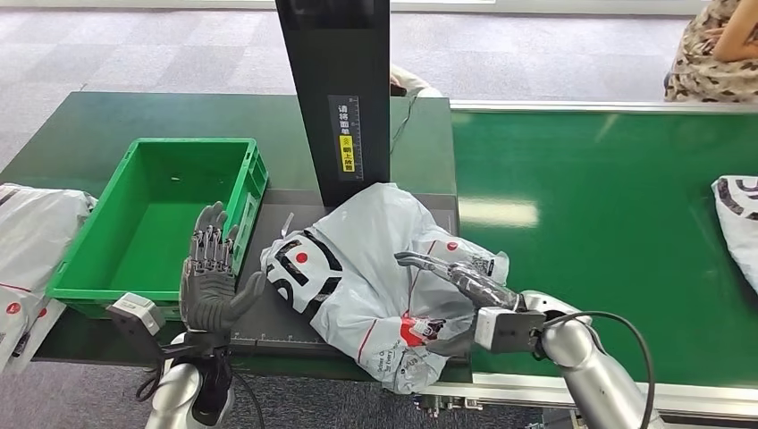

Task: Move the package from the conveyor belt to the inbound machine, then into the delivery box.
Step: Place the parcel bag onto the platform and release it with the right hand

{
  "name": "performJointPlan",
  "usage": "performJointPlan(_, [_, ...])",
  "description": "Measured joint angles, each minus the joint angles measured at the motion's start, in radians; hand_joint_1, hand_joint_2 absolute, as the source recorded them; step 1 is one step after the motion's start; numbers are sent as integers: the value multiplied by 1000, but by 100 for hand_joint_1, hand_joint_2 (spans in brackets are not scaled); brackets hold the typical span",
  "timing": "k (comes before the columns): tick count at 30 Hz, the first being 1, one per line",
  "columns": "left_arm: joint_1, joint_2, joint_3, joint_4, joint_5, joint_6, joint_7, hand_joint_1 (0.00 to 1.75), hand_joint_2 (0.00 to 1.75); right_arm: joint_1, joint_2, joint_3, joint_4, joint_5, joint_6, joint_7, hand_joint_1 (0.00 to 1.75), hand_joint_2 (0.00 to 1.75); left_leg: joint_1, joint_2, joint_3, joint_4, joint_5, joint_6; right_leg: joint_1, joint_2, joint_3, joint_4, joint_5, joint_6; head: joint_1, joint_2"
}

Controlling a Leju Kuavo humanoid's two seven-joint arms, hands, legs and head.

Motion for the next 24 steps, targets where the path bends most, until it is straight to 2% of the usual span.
performJointPlan(5, [2,3,0,0,10,9,0,0,175,-19,-2,-30,-64,-118,114,-69,0,175,0,0,0,0,0,0,0,0,0,0,0,0,0,0])
performJointPlan(8, [3,5,0,0,15,10,1,0,175,-28,0,-41,-91,-148,149,-69,0,175,0,0,0,0,0,0,0,0,0,0,0,0,0,0])
performJointPlan(11, [8,7,1,-2,19,10,3,0,175,-31,15,-65,-110,-185,137,-43,0,175,0,0,0,0,0,0,0,0,0,0,0,0,0,0])
performJointPlan(13, [19,7,3,-8,16,10,7,0,175,-28,40,-96,-120,-208,69,5,0,175,0,0,0,0,0,0,0,0,0,0,0,0,0,0])
performJointPlan(18, [58,-6,5,-32,-19,-14,13,0,175,6,133,-202,-142,-164,-232,120,0,175,0,-1,0,0,0,0,0,-1,0,0,-1,0,0,0])
performJointPlan(24, [48,-20,1,-31,-93,-90,37,0,175,64,221,-265,-119,-175,-320,208,0,175,0,-1,0,0,0,0,0,-1,0,0,-1,0,0,0])
